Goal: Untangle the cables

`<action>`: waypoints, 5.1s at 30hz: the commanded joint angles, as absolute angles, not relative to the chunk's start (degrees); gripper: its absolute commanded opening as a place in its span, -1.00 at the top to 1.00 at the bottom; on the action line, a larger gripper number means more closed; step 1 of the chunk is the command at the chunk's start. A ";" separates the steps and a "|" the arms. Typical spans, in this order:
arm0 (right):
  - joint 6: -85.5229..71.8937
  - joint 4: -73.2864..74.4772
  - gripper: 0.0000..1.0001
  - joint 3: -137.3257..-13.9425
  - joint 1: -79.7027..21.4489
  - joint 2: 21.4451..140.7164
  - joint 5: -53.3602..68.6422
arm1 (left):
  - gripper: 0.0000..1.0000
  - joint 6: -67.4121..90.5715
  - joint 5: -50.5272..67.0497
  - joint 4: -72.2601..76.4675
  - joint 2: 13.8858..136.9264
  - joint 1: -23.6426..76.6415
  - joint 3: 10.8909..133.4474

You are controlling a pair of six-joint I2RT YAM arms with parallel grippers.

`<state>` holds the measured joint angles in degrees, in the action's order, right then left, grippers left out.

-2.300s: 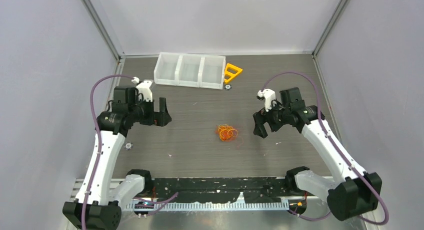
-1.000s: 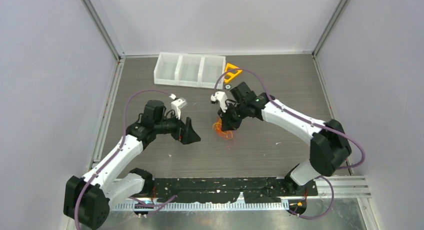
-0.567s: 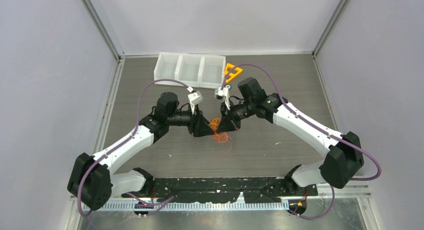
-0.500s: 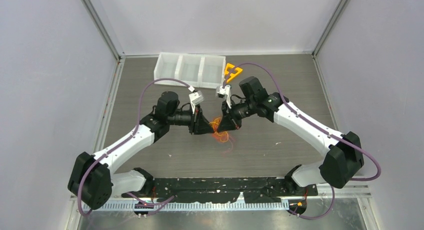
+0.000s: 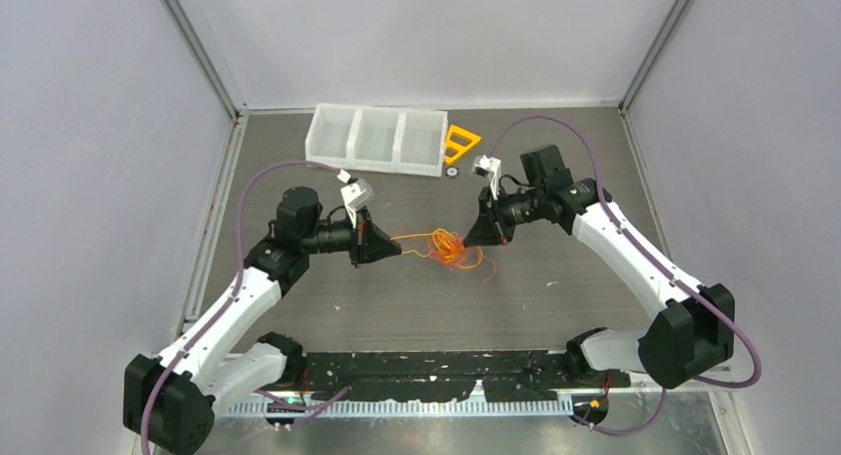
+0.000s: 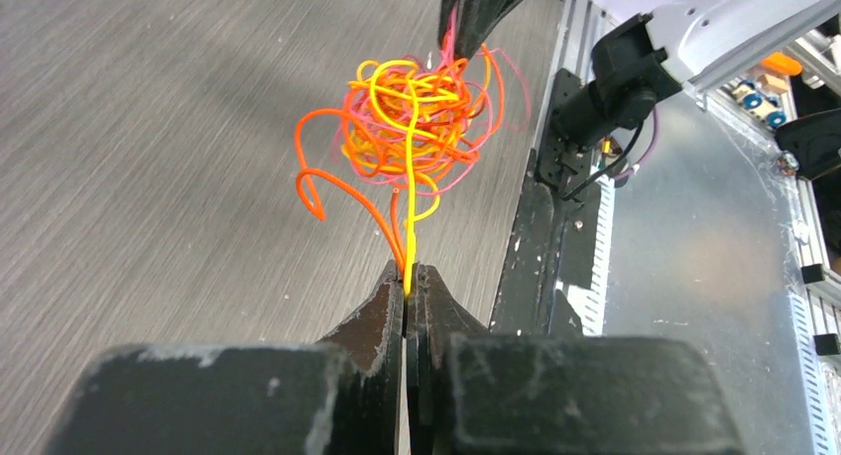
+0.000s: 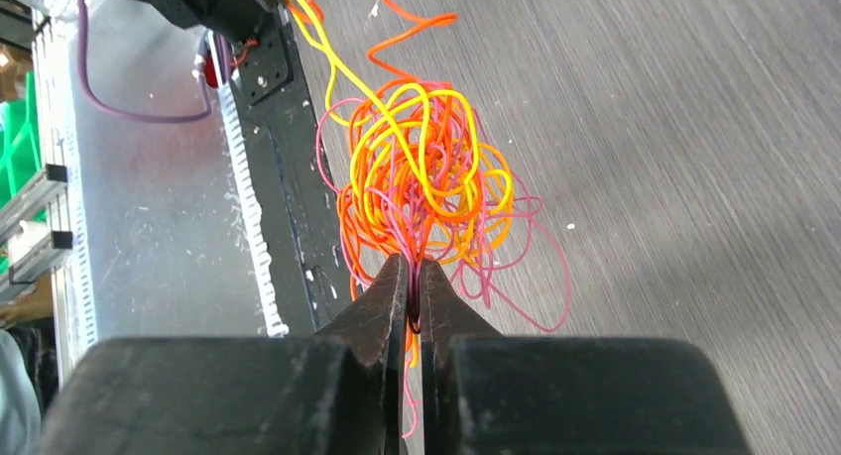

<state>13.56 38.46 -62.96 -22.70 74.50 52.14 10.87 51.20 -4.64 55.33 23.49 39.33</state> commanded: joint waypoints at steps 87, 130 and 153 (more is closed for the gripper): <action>15.91 37.61 -0.89 -81.80 -29.21 96.00 31.94 | -0.50 -21.98 24.33 -51.34 86.63 -10.29 65.53; -0.34 18.97 0.89 -105.35 -49.63 124.94 23.65 | 0.79 -27.05 19.40 -48.70 96.02 -12.33 62.91; 0.16 23.87 0.89 -90.02 -29.45 94.53 38.37 | -0.92 -21.30 53.73 -38.90 71.11 -12.49 61.60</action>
